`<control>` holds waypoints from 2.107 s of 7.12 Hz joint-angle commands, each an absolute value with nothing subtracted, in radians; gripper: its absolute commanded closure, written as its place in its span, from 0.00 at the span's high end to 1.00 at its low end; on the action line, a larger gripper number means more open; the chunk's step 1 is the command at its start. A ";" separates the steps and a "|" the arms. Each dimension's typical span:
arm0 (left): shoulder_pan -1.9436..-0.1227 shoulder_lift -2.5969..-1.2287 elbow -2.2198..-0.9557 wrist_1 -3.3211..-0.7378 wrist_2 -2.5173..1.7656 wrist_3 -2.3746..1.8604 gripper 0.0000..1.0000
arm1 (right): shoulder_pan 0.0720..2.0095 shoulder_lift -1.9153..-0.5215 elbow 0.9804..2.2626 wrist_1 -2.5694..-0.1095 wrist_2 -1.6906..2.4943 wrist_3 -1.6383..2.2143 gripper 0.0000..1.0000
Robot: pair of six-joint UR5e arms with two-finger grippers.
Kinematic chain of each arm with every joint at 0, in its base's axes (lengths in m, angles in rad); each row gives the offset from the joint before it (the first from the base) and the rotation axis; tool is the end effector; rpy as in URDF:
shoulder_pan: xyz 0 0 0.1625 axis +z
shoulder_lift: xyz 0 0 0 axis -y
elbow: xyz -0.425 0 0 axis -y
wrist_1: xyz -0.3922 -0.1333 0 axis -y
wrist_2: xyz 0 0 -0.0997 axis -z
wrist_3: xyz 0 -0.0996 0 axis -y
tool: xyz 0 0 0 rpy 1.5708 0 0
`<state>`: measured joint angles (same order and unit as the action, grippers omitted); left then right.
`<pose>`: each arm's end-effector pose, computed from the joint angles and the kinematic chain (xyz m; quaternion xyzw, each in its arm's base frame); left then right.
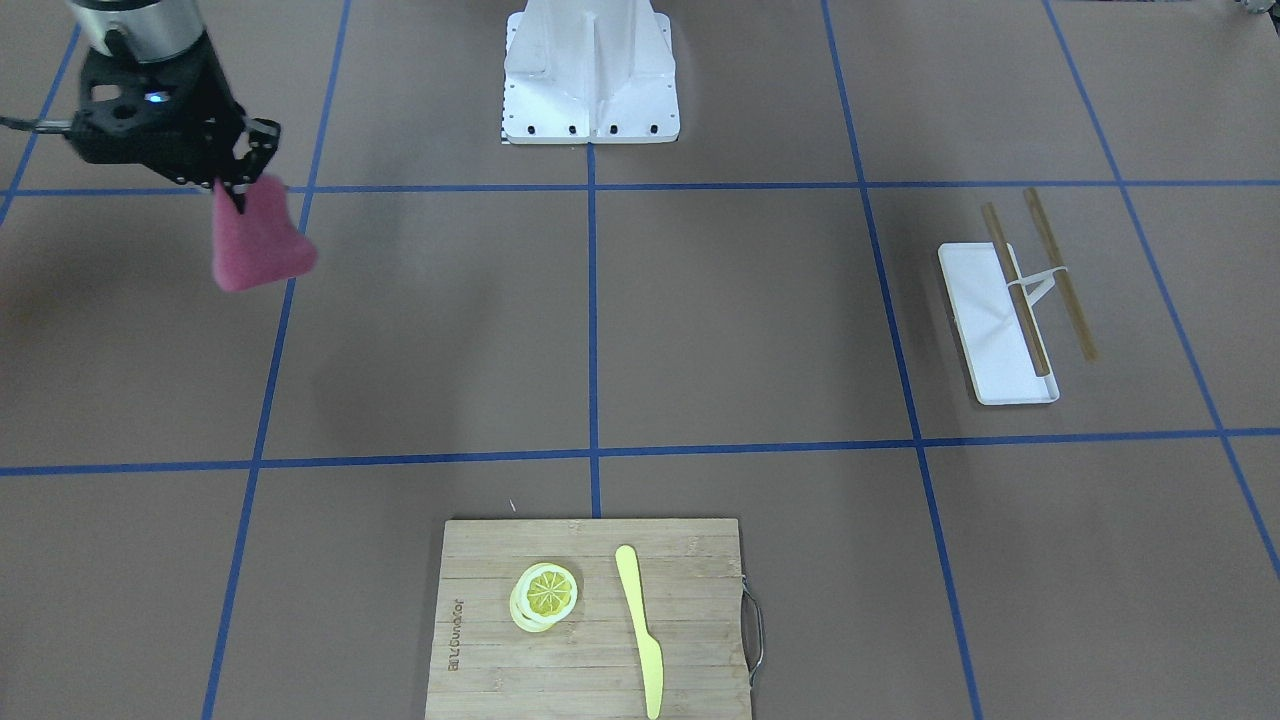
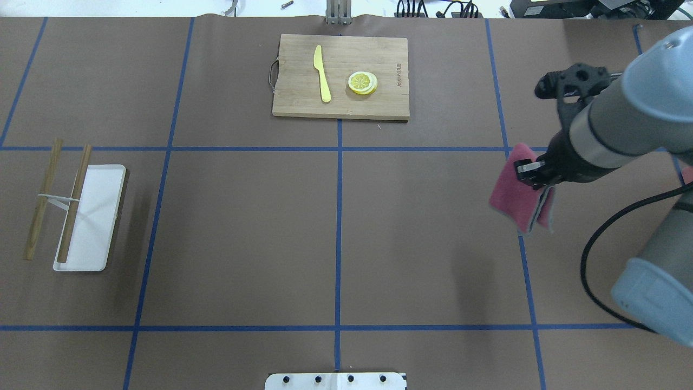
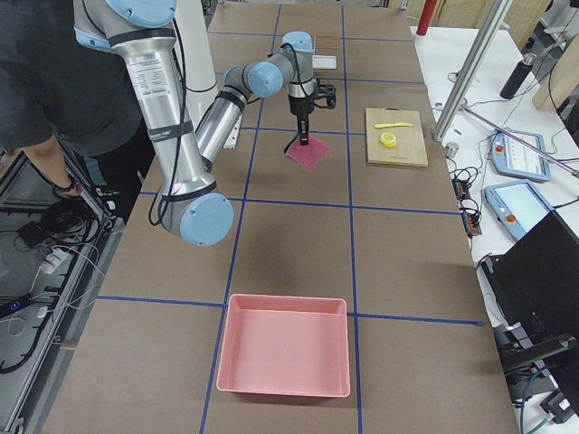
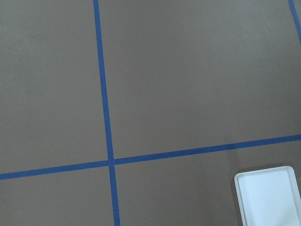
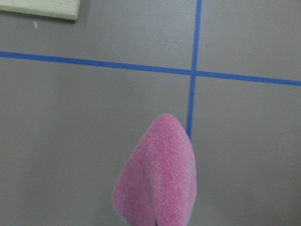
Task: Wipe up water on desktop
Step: 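Lift the cloth with the right gripper and drop it into the pink bin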
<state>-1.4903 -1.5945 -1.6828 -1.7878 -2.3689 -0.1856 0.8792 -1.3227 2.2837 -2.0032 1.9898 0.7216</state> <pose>-0.0203 -0.5196 0.5651 0.1095 0.4006 0.0204 0.9095 -0.2225 -0.4142 0.2813 0.0640 -0.3186 -0.0402 0.9449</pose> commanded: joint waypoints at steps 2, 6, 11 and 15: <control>-1.493 -1.563 -1.686 -1.759 -2.367 -0.181 0.97 | 1.208 -1.533 2.222 -2.005 2.065 0.195 0.00; -1.493 -1.549 -1.689 -1.759 -2.370 -0.183 0.97 | 1.509 -1.652 2.016 -1.996 2.082 -0.182 0.00; -1.494 -1.549 -1.695 -1.759 -2.372 -0.183 0.97 | 1.577 -1.733 1.802 -1.804 2.118 -0.227 0.00; -1.497 -1.549 -1.718 -1.755 -2.372 -0.186 0.98 | 1.577 -1.732 1.710 -1.717 2.131 -0.224 1.00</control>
<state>-1.4967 -1.5489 -1.7150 -1.7571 -2.3715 -0.1854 1.5769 -1.7276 1.7172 -1.7233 2.1250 -0.2231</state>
